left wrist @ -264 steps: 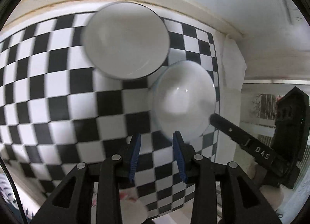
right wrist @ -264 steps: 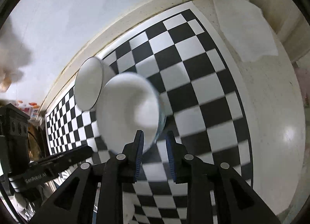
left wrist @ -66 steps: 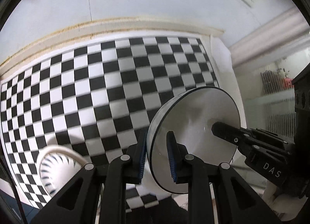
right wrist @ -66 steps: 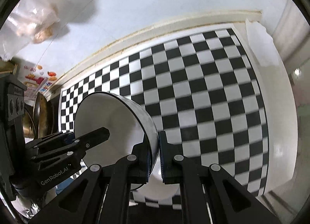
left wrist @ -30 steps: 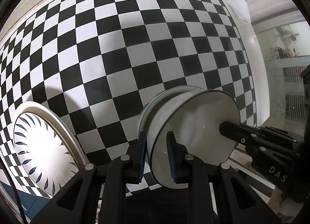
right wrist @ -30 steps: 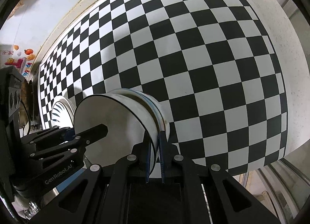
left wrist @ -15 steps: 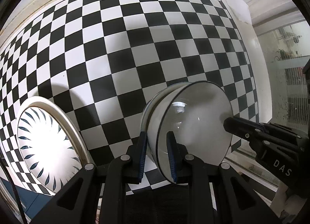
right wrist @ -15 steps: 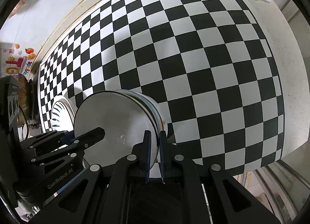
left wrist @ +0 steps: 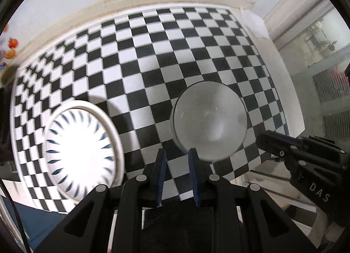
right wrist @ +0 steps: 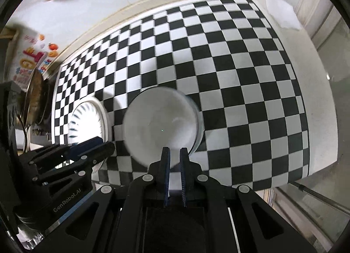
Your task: Organize plates and bowls
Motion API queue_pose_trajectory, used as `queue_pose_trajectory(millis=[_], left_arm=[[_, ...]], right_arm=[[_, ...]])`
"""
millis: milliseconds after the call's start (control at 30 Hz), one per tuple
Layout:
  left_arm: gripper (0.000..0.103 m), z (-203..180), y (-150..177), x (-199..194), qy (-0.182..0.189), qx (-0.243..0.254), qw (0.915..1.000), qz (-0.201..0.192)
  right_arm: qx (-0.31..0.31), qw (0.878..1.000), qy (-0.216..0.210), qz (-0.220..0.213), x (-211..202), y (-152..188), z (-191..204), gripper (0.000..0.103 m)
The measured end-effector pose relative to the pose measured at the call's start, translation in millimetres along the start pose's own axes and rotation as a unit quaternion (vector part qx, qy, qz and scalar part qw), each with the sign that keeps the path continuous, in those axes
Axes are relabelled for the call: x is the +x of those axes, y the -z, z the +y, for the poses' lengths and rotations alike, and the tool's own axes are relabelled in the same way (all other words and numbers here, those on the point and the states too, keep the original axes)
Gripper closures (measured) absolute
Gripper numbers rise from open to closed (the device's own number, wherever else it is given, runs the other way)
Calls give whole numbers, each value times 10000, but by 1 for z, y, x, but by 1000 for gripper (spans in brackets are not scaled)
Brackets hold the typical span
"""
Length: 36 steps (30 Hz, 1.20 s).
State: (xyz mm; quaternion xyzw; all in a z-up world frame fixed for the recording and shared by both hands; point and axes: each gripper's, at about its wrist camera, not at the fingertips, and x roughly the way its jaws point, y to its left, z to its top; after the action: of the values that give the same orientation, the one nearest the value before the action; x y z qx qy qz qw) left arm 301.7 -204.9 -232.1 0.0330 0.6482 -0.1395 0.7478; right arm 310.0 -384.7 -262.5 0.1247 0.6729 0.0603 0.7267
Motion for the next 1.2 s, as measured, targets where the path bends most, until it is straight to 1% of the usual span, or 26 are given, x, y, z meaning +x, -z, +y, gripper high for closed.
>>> queue_pose_trajectory(millis=[33, 67, 100, 133, 167, 200, 233, 267, 300, 400, 433, 467, 500, 533, 567, 600, 667, 733, 800, 967, 1067, 1200], left_arm=[[84, 0, 5, -7, -37, 14, 10000, -73], [84, 0, 8, -12, -69, 18, 9999, -135], [84, 1, 15, -21, -116, 13, 9997, -228], [84, 3, 20, -29, -151, 2, 9995, -293], [83, 4, 24, -35, -162, -9, 9993, -339], [81, 6, 31, -45, -167, -35, 9988, -465], [79, 7, 34, -51, -204, -47, 9982, -558], [76, 8, 38, -56, -236, -57, 9977, -640], [76, 10, 44, -65, -242, -77, 9968, -755], [73, 14, 54, -77, -257, -89, 9958, -877], [71, 15, 56, -80, -226, -98, 9957, -892], [65, 17, 59, -84, -206, -106, 9955, -916], [55, 18, 62, -90, -193, -108, 9951, -967], [49, 18, 64, -93, -176, -110, 9947, -1002], [38, 18, 67, -97, -162, -105, 9944, -1039], [30, 18, 71, -102, -142, -102, 9938, -1094], [27, 18, 76, -110, -104, -109, 9933, -1148], [26, 18, 82, -117, -79, -152, 9927, -1196], [20, 18, 87, -123, -37, -177, 9922, -1234], [19, 17, 96, -139, -27, -204, 9901, -1391], [16, 17, 99, -146, -33, -225, 9891, -1456], [15, 16, 98, -147, -62, -222, 9885, -1494]], right_arm=[[-45, 10000, 40, -48, -5, 7, 5, 91], [-86, 9999, 87, -106, -11, 15, 10, 86], [-109, 9997, 117, -160, -16, 23, 13, 76], [-148, 9995, 142, -241, -23, 32, 19, 70], [-179, 9993, 153, -295, -29, 39, 21, 58], [-215, 9990, 169, -348, -35, 46, 25, 50], [-247, 9987, 183, -400, -41, 52, 28, 47], [-272, 9983, 209, -479, -49, 60, 31, 41], [-293, 9979, 243, -533, -54, 66, 34, 35], [-282, 9969, 296, -677, -72, 82, 37, 26], [-263, 9968, 279, -705, -76, 85, 36, 25], [-229, 9966, 260, -743, -81, 89, 37, 24], [-212, 9965, 245, -773, -85, 92, 37, 23], [-203, 9961, 243, -822, -89, 95, 37, 23], [-208, 9954, 280, -888, -94, 98, 38, 22], [-215, 9948, 326, -940, -98, 101, 40, 22], [-244, 9935, 369, -1050, -107, 107, 43, 21], [-271, 9927, 375, -1118, -114, 110, 48, 21], [-317, 9914, 413, -1203, -123, 115, 52, 20], [-423, 9874, 490, -1447, -144, 124, 62, 19], [-427, 9863, 479, -1521, -150, 125, 65, 19], [-416, 9860, 481, -1541, -152, 126, 66, 18]])
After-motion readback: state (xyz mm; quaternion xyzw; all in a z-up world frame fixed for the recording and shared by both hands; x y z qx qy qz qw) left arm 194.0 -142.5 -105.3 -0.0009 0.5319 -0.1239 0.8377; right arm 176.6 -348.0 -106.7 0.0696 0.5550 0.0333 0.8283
